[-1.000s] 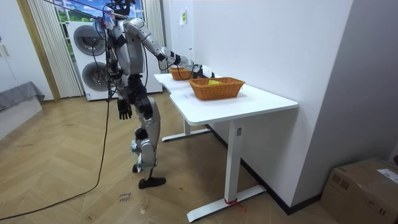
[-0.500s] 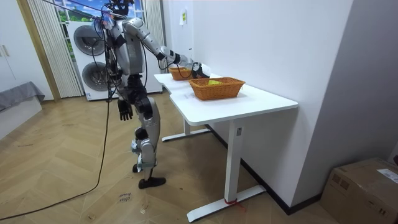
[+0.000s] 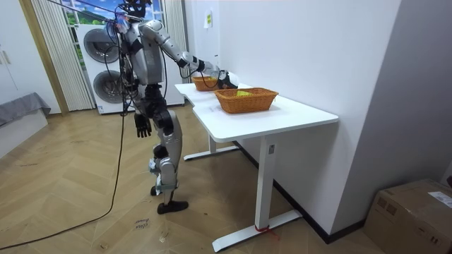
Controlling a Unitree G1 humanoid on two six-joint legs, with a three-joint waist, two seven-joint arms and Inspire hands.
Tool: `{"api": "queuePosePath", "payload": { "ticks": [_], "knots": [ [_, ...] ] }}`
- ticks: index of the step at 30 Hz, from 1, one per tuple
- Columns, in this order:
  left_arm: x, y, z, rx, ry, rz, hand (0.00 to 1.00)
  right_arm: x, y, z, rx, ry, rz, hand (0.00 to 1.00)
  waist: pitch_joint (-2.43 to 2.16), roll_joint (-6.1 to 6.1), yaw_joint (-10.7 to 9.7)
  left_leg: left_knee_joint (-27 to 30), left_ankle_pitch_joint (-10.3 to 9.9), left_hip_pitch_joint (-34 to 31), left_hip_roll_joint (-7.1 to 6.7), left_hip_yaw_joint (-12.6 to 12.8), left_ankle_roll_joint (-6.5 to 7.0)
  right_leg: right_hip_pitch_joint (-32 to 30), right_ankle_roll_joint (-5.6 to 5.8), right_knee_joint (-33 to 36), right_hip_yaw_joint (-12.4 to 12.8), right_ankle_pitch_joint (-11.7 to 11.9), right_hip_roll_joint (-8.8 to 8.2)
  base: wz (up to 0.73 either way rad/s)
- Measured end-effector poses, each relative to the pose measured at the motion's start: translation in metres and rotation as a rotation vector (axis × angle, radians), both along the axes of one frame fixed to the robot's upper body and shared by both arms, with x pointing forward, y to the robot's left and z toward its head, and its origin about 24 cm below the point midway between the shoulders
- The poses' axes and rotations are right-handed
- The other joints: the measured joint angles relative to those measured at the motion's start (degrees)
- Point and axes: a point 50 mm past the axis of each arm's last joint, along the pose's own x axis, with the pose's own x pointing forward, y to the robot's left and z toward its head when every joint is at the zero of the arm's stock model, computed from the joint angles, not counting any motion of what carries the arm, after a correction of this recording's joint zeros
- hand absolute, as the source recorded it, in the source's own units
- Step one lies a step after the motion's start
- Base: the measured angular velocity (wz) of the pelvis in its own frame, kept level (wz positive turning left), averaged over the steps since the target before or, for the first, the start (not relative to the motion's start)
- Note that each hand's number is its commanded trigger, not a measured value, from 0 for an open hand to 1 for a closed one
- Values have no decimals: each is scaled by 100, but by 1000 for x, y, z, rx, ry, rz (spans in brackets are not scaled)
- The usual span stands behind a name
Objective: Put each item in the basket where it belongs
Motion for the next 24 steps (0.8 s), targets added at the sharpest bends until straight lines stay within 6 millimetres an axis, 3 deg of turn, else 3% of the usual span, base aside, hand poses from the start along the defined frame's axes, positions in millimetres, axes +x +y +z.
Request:
{"api": "queuePosePath", "payload": {
  "ticks": [11, 16, 20, 24],
  "knots": [
    [5, 5, 1, 19, -19, -13, 0, 1, 2, 1, 44, -12, -12, 100, -33, -51, -33, -31, 0, 11, 2, 28, 1, -18, 2, -5, 71, -3, 4, 0],
    [8, 6, 2, 24, -24, -12, 0, 5, 4, 11, 35, -60, -10, 100, -60, -84, -76, -1, 1, -45, 1, 9, 1, -64, 4, 6, 53, -4, 5, 2],
    [8, 5, 2, 25, -21, -10, 0, 6, 5, 14, 29, -85, -22, 100, -60, -84, -97, -13, 1, -39, 9, 5, 1, -58, 3, 11, 57, -3, 5, 0],
    [8, 5, 1, 25, -20, 15, 0, 12, 8, 32, 46, -169, -23, 100, -41, -57, -214, -10, 0, -51, 4, -18, 1, -55, 3, 13, 34, -2, 2, 2]
  ]
}}
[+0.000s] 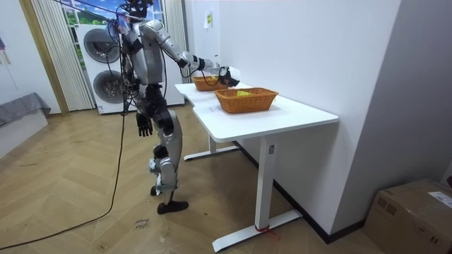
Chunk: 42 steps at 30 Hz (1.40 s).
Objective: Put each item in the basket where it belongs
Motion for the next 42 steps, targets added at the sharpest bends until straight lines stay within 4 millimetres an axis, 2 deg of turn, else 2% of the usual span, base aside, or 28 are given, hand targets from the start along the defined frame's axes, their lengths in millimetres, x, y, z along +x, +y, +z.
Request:
{"api": "queuePosePath", "payload": {
  "ticks": [4, 6, 13, 20, 26, 30, 35, 37, 42],
  "knots": [
    [3, 1, 0, 3, -10, 13, 0, 6, 4, 31, 15, -129, 5, 100, 10, 17, -18, 0, 0, -3, -2, 11, 0, -3, 0, 13, -12, 0, 4, 0],
    [5, 0, 0, 7, -15, 10, 0, 7, 7, 38, 0, -165, 17, 100, 10, 19, -16, 0, 1, 12, -2, 7, 0, 15, 0, 14, -22, 0, 4, 2],
    [-1, 2, 1, 43, -2, 14, 0, 8, 13, 42, -2, -182, 28, 100, 28, 58, 50, -9, -2, 81, -1, 2, 2, 79, 0, 18, -30, 0, -3, 1],
    [-3, 1, 1, 42, 9, 20, 0, 9, 21, 57, -49, -238, 58, 100, 2, 99, 88, -9, -1, 57, -3, -29, 1, 25, 3, 80, -26, -2, -10, -1],
    [12, -1, 3, 44, -45, -5, 0, 9, 30, 55, -95, -212, 97, 100, -34, 48, 365, 9, 2, 54, -11, -32, 2, 22, 2, 95, -36, -3, -18, 0],
    [11, -6, 2, 32, -38, -12, 0, 8, 40, 57, -115, -217, 135, 100, -28, 37, 515, 5, 6, 72, -13, -55, 11, 47, 9, 95, -56, -7, -37, 2],
    [8, -6, 1, 25, -23, -9, 0, 8, 50, 59, -102, -227, 168, 100, -5, 14, 546, 12, 8, 55, -17, -93, 13, 61, 16, 96, -125, -11, -50, 7],
    [9, -6, 1, 19, -26, -11, 0, 8, 52, 59, -105, -221, 178, 100, 6, 0, 634, 24, 9, 13, -15, -100, 15, 32, 18, 90, -133, -12, -58, 0],
    [13, -6, 2, 15, -44, -15, 0, 9, 62, 58, -119, -198, 227, 100, 12, -2, 688, 41, 14, -64, -28, -101, 24, -37, 20, 89, -137, -14, -72, 1]
  ]
}}
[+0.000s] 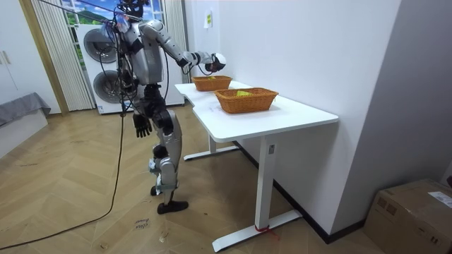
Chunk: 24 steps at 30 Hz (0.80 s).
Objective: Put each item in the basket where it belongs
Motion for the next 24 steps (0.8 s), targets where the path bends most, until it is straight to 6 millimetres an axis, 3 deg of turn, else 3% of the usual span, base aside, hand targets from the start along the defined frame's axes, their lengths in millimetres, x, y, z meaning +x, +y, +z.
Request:
{"api": "queuePosePath", "payload": {
  "ticks": [6, 10, 17, 18, 19, 20, 21, 22, 24],
  "knots": [
    [2, 0, 1, -1, -12, -7, 0, 0, 9, -2, -21, 8, 33, 100, 7, -36, 67, -31, 10, -5, -10, 20, 17, -21, 27, -2, 10, -20, -8, 0],
    [3, -2, 0, -2, -9, -15, 0, -2, 18, -8, -39, 38, 58, 100, 43, -76, 146, -87, 10, 39, 0, 18, 18, -8, 28, 3, 13, -20, -1, -1],
    [0, -1, 1, 17, 5, -10, 0, -3, 22, -11, -39, 58, 68, 100, 49, -80, 162, -127, 10, 60, -3, 17, 19, -3, 29, 3, 9, -19, -4, 0],
    [-1, -1, 0, 17, 7, -10, 0, -3, 23, -11, -42, 60, 71, 83, 50, -78, 163, -128, 10, 61, -2, 15, 19, -2, 29, 3, 8, -19, -4, 0],
    [-1, -1, 0, 17, 11, -10, 0, -4, 24, -12, -46, 64, 76, 55, 51, -77, 163, -128, 10, 64, -6, 16, 19, 0, 29, 3, 8, -19, -3, 0],
    [-2, -1, 0, 16, 12, -10, 0, -4, 25, -13, -48, 66, 79, 44, 51, -77, 162, -127, 10, 64, -12, 16, 19, 0, 29, 3, 8, -19, -3, 0],
    [-2, -1, 0, 15, 18, -13, 0, -4, 25, -14, -49, 72, 83, 15, 53, -78, 162, -127, 11, 64, -13, 17, 19, 0, 29, 3, 10, -19, -2, 0],
    [-4, -2, -1, 14, 26, -18, 0, -4, 25, -14, -49, 76, 87, 0, 53, -78, 163, -127, 10, 65, -11, 16, 19, 0, 29, 2, 12, -19, -2, 0],
    [-6, -3, -2, 10, 41, -21, 0, -4, 26, -14, -49, 78, 89, 0, 54, -79, 162, -127, 10, 66, -10, 16, 19, -1, 28, 2, 14, -19, -3, 0]
  ]
}}
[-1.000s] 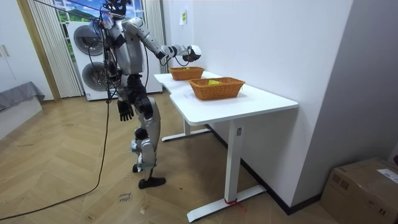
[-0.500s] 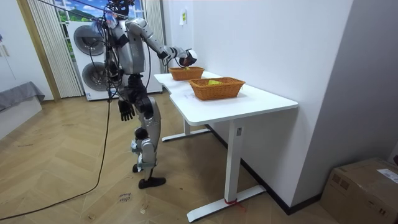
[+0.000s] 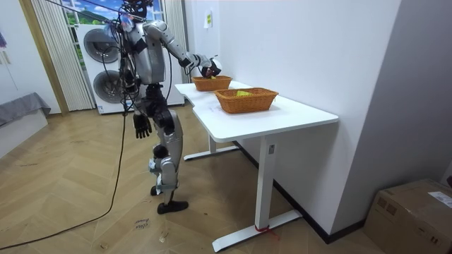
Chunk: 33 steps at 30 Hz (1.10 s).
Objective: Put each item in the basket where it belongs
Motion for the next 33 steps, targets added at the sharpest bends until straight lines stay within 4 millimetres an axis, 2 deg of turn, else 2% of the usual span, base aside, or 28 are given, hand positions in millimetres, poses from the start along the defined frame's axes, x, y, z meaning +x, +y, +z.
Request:
{"api": "queuePosePath", "payload": {
  "ticks": [33],
  "knots": [
    [-2, 0, -1, -30, 13, 0, 0, 0, 1, 0, 1, 11, 16, 0, 6, -3, -7, 3, -1, -1, 11, -2, 0, 0, 0, 2, 0, 0, -1, 0]
  ]
}}
